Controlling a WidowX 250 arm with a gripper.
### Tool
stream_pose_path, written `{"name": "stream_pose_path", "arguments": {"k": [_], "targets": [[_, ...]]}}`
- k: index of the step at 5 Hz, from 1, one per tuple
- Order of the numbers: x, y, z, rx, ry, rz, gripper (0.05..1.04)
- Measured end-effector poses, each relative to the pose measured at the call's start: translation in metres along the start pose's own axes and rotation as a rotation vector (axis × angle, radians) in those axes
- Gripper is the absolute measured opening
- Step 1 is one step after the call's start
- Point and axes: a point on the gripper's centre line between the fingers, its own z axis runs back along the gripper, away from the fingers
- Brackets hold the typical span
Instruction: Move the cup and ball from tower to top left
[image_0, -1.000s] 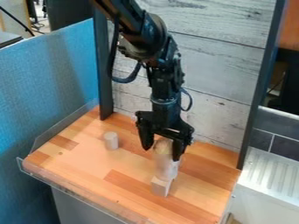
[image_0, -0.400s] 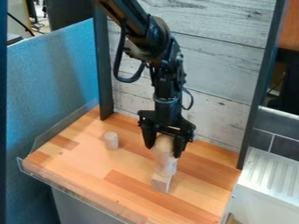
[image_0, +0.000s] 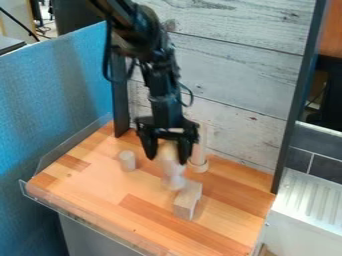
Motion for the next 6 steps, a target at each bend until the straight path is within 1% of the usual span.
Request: {"name": "stream_pose_path", "arguments": {"k": [1,2,3,4,5,6], "targets": [[0.005,0.025,0.016,-0.025,-0.019,0.075,0.878],[0.014,0.046,0.023,0.001,-0.055,0.126,0.878],[0.016,0.059,0.010,0.033,-0.039,0.156,0.878],[0.023,0.069,0.010,0.049,-0.066,0.181,0.878],[0.025,0.080,0.005,0.063,-0.061,0.204,0.878],[0.031,0.082,0.006,0.070,-0.077,0.218,0.878]]}}
